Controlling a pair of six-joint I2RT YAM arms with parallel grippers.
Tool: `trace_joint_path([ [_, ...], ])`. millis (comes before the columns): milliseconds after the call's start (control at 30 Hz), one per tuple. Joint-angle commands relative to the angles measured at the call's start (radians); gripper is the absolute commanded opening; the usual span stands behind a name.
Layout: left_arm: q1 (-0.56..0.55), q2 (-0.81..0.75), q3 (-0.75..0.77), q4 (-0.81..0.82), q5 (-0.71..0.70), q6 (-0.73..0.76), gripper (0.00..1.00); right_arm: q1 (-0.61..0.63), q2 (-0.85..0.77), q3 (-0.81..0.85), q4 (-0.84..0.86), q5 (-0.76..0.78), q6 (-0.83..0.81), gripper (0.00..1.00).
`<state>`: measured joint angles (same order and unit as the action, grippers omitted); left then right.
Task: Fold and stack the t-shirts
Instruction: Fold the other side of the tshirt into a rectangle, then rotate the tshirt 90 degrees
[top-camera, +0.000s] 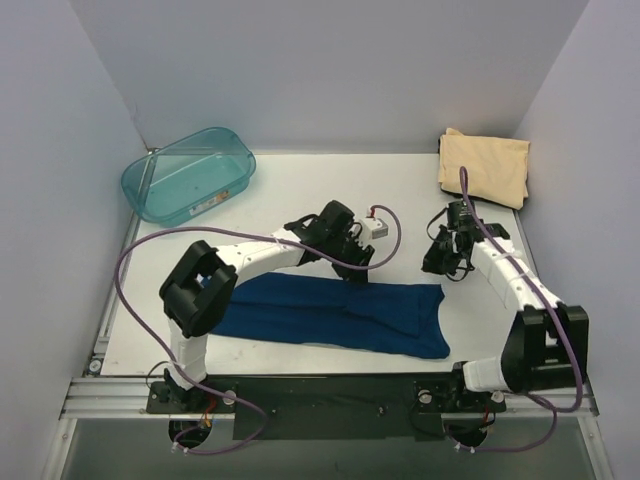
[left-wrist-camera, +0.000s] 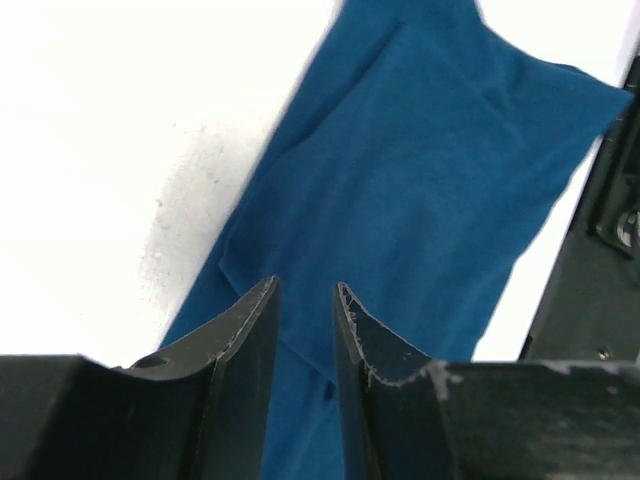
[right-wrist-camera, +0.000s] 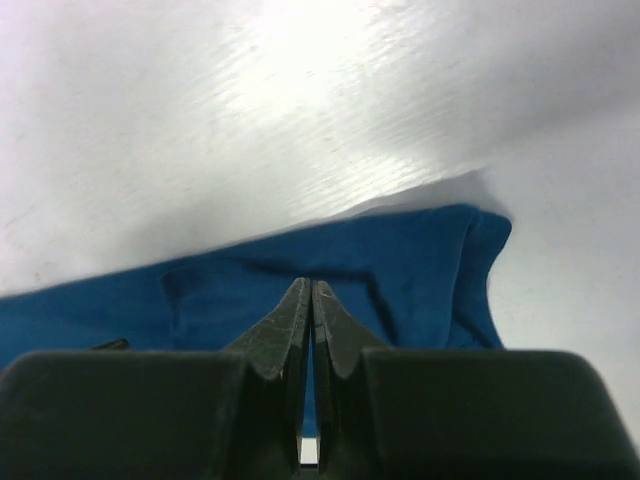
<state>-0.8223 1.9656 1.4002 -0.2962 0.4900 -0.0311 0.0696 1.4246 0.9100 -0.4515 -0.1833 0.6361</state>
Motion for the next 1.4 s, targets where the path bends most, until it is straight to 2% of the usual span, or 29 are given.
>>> trace_joint_path([
  [0, -0.047, -0.131, -0.029, -0.026, 0.065, 0.06, 0.35, 0.085, -0.169, 0.033, -0.151, 0.133, -0.004, 0.0],
  [67, -0.061, -0.123, -0.084, -0.005, 0.065, 0.053, 0.31, 0.114, -0.206, -0.02, -0.139, 0.088, 0.042, 0.0],
  [100, -0.063, -0.122, -0.12, 0.012, 0.055, 0.048, 0.3, 0.116, -0.214, -0.08, -0.109, 0.02, 0.056, 0.0],
  [167, -0.063, -0.108, -0.162, 0.058, -0.011, 0.051, 0.29, 0.119, -0.223, -0.173, -0.055, -0.04, 0.105, 0.0],
  [267, -0.063, -0.082, -0.187, 0.101, -0.068, 0.069, 0.29, 0.119, -0.245, -0.32, 0.043, -0.068, 0.168, 0.0],
  [467, -0.09, -0.022, -0.248, 0.091, -0.128, 0.137, 0.29, 0.033, -0.145, -0.433, 0.108, -0.108, 0.16, 0.0],
  [533, -0.09, -0.031, -0.257, 0.074, -0.122, 0.166, 0.29, -0.026, -0.127, -0.434, 0.109, -0.107, 0.139, 0.0],
  [633, -0.09, -0.074, -0.25, 0.042, -0.105, 0.203, 0.3, -0.056, -0.112, -0.413, 0.099, -0.104, 0.103, 0.0],
  [700, -0.092, -0.108, -0.213, -0.006, -0.084, 0.226, 0.34, -0.059, -0.113, -0.376, 0.074, -0.104, 0.079, 0.0],
  [833, -0.084, -0.169, -0.067, -0.148, 0.005, 0.266, 0.44, -0.051, -0.185, -0.225, -0.024, -0.088, 0.01, 0.0],
  [900, -0.063, -0.178, 0.04, -0.226, 0.044, 0.272, 0.47, -0.048, -0.232, -0.151, -0.137, -0.038, -0.027, 0.0],
  [1033, 0.05, -0.212, 0.068, -0.294, 0.11, 0.246, 0.48, -0.047, -0.329, -0.102, -0.3, 0.045, -0.017, 0.0],
  [1200, 0.227, -0.269, -0.019, -0.316, -0.065, 0.332, 0.43, -0.037, -0.421, -0.239, -0.328, -0.004, 0.103, 0.0],
  [1267, 0.296, -0.267, -0.062, -0.337, -0.128, 0.373, 0.39, -0.037, -0.437, -0.295, -0.302, -0.001, 0.144, 0.0],
  [1367, 0.411, -0.272, -0.131, -0.313, -0.212, 0.431, 0.37, -0.043, -0.426, -0.37, -0.228, -0.022, 0.188, 0.0],
])
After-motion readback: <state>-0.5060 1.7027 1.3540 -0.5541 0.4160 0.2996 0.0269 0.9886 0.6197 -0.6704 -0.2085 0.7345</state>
